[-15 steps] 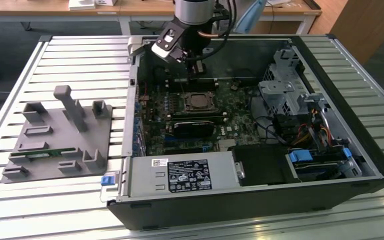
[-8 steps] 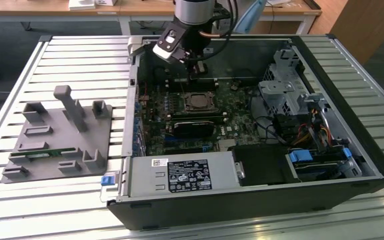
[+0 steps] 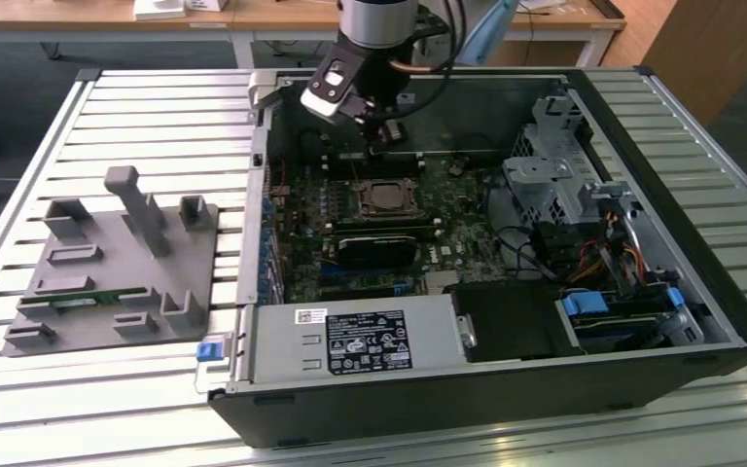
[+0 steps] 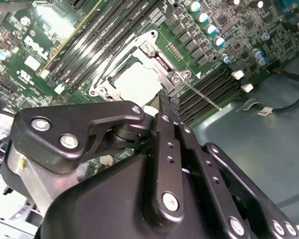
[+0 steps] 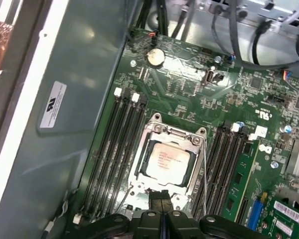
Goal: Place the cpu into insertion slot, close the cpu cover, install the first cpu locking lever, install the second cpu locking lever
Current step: 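Install the first cpu locking lever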
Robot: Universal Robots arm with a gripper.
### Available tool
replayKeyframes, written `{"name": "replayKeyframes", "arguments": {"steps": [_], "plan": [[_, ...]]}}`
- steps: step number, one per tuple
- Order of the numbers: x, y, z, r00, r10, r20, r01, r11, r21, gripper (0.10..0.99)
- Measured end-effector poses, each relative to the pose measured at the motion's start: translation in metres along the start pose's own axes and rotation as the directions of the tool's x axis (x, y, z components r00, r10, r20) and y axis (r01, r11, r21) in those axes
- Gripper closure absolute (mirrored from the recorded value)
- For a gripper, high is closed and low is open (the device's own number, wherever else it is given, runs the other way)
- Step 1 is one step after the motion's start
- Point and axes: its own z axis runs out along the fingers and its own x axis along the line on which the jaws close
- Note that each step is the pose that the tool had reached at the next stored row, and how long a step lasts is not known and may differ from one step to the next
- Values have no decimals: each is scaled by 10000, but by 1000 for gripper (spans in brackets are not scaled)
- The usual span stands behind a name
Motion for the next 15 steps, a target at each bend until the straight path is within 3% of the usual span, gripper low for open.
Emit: {"name": "replayKeyframes", "arguments": {"steps": [7,15], "plan": [[0,0,0,9967,-814,-35,814,9967,13,980],[0,0,0,9833,-1820,-79,1821,9833,26,980]]}}
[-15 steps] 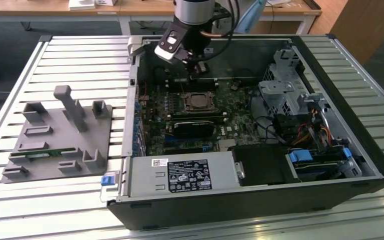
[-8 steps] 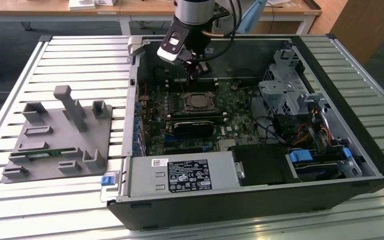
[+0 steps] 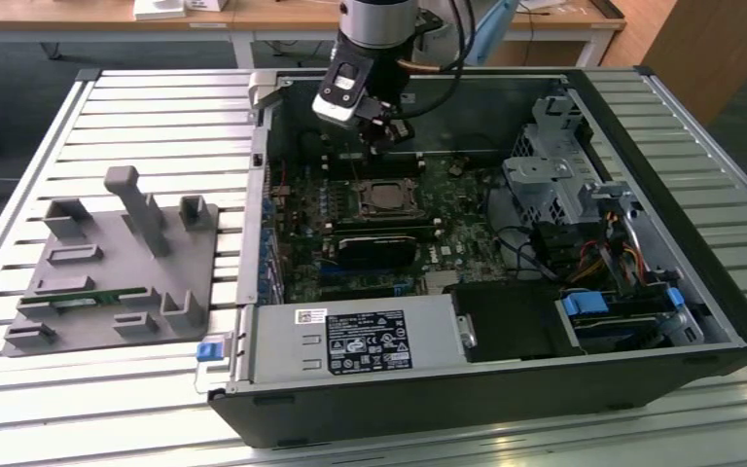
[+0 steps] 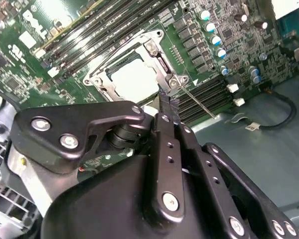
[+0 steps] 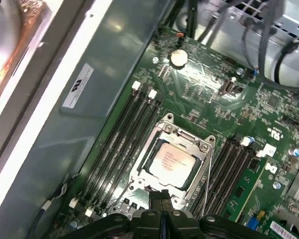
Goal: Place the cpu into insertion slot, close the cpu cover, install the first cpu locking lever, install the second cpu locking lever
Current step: 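Install the first cpu locking lever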
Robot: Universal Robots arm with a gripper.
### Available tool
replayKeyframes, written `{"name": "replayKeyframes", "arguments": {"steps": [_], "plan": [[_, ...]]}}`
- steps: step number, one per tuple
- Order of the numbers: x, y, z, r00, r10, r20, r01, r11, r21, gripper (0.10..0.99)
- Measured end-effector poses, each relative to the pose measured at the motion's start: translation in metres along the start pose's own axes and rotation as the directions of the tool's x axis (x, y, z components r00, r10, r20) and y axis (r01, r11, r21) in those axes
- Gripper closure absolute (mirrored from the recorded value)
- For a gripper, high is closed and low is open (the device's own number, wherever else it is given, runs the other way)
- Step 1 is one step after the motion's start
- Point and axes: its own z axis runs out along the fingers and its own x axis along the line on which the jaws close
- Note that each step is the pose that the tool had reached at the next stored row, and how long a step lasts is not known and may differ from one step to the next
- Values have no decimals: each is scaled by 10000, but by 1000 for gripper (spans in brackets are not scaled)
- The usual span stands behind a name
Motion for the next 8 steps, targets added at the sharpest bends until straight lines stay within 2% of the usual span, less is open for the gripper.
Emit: {"name": "replayKeyframes", "arguments": {"steps": [4,8], "plan": [[0,0,0,9973,-732,-31,732,9973,12,980],[0,0,0,9903,-1386,-59,1386,9903,22,980]]}}
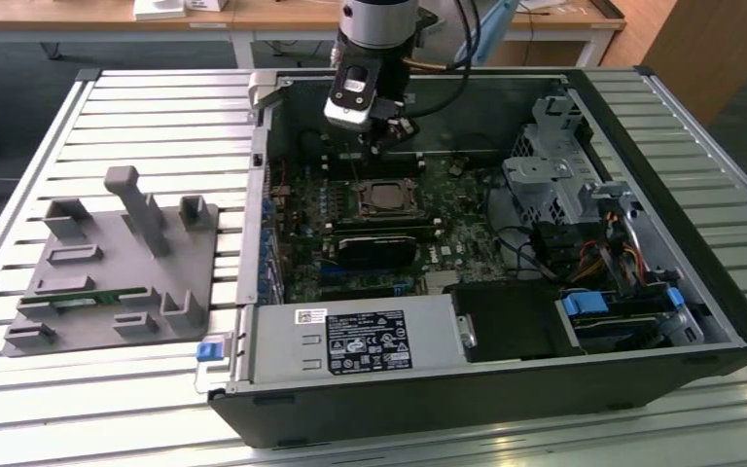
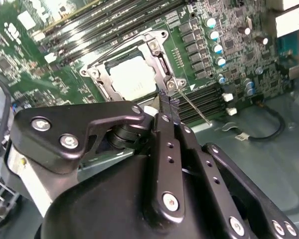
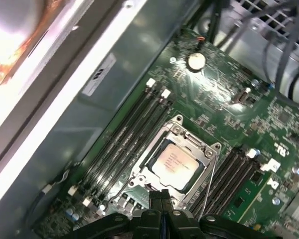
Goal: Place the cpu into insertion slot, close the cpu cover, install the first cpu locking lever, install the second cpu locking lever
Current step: 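Install the first cpu locking lever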
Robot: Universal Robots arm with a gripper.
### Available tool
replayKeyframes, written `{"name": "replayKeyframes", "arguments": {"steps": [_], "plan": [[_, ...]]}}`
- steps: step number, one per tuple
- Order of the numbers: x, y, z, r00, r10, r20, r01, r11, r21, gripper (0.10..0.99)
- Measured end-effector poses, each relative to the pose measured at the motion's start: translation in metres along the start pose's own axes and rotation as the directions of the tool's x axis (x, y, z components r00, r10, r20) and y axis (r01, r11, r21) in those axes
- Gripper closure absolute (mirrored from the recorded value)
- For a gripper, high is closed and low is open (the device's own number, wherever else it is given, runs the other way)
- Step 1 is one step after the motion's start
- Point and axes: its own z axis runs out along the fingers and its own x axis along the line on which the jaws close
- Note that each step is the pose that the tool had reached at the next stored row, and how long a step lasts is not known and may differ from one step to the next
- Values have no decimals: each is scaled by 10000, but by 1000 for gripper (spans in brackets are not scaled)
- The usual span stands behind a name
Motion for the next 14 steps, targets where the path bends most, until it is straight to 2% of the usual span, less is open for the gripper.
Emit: {"name": "replayKeyframes", "arguments": {"steps": [4,7,11,14], "plan": [[0,0,0,9980,-627,-27,627,9980,11,980],[0,0,0,9938,-1108,-47,1109,9938,18,980],[0,0,0,9843,-1764,-76,1764,9843,27,980],[0,0,1,9741,-2260,-98,2261,9741,31,980]]}}
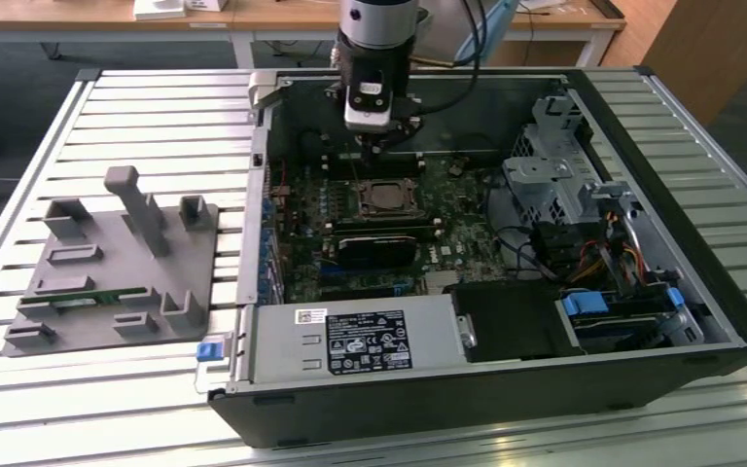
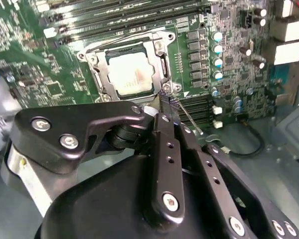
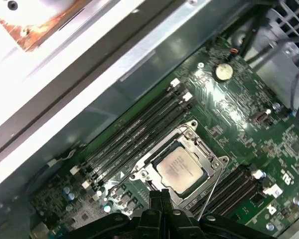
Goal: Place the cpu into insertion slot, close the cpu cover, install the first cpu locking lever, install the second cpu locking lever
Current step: 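Install the first cpu locking lever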
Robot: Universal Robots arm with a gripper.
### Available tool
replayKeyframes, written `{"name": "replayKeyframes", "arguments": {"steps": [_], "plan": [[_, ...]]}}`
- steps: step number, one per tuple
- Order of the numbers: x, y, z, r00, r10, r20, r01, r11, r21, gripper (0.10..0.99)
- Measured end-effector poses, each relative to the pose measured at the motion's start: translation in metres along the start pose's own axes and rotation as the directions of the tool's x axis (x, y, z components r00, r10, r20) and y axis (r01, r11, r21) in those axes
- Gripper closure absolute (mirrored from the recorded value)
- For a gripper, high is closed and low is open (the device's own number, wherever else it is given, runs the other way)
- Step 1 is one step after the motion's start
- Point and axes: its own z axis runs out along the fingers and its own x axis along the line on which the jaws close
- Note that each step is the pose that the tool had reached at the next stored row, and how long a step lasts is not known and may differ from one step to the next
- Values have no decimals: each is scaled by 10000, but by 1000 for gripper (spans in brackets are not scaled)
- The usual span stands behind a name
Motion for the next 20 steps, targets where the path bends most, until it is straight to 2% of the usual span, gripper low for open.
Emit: {"name": "replayKeyframes", "arguments": {"steps": [6,10,15,20], "plan": [[0,0,1,9946,-1032,-43,1032,9947,17,980],[0,0,3,9848,-1736,-75,1736,9848,26,980],[0,0,5,9652,-2613,-115,2613,9652,33,980],[0,0,6,9374,-3479,-156,3480,9375,38,980]]}}
